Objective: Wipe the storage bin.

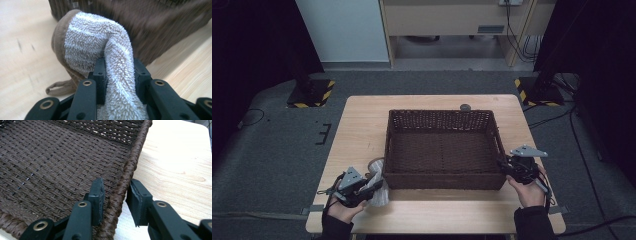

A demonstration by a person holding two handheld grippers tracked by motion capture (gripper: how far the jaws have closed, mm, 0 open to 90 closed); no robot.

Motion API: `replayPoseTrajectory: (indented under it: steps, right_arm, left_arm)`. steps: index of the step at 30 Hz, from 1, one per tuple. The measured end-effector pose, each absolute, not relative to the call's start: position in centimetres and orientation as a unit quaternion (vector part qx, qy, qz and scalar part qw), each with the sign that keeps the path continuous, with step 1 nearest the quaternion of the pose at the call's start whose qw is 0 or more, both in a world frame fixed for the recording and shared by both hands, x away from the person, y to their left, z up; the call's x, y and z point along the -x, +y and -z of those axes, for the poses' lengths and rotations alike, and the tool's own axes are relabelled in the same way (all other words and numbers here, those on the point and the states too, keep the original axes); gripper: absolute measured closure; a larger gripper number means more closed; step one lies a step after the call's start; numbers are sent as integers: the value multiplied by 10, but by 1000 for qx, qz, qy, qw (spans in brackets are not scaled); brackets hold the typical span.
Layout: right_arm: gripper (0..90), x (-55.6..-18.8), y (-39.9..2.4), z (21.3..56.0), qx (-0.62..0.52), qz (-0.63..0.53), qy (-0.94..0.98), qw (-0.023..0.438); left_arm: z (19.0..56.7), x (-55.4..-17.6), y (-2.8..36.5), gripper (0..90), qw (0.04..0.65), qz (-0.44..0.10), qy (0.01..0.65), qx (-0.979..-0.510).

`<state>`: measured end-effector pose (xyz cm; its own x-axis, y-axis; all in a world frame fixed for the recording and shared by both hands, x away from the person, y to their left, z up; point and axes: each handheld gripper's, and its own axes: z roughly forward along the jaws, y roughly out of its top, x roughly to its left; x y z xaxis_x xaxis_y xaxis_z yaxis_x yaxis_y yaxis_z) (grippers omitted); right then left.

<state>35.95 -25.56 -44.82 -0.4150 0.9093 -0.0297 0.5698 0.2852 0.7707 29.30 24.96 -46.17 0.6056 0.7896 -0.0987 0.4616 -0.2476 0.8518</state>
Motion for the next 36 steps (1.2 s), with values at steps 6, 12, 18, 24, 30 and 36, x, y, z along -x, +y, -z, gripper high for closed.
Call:
replayPoseTrajectory:
  steps: [6, 12, 18, 24, 30, 36]
  right_arm:
    - [663, -360, -256, 448, -484, -351, 765, 242]
    - [663, -360, -256, 448, -484, -351, 765, 241]
    - [663, -359, -255, 448, -484, -350, 765, 241]
    - [664, -359, -255, 448, -484, -350, 764, 242]
    - [663, -359, -255, 448, -486, -351, 763, 243]
    - [663, -359, -256, 448, -486, -352, 763, 240]
  left_arm:
    - [442, -281, 252, 687, 491, -191, 411, -744]
    - [456, -278, 242, 678, 464, -187, 417, -759]
    - [479, -283, 233, 677, 417, -175, 425, -784]
    - [492, -288, 231, 677, 395, -172, 429, -794]
    - [500, -292, 227, 672, 384, -176, 432, -797]
    - [500, -294, 231, 670, 388, -166, 438, -794]
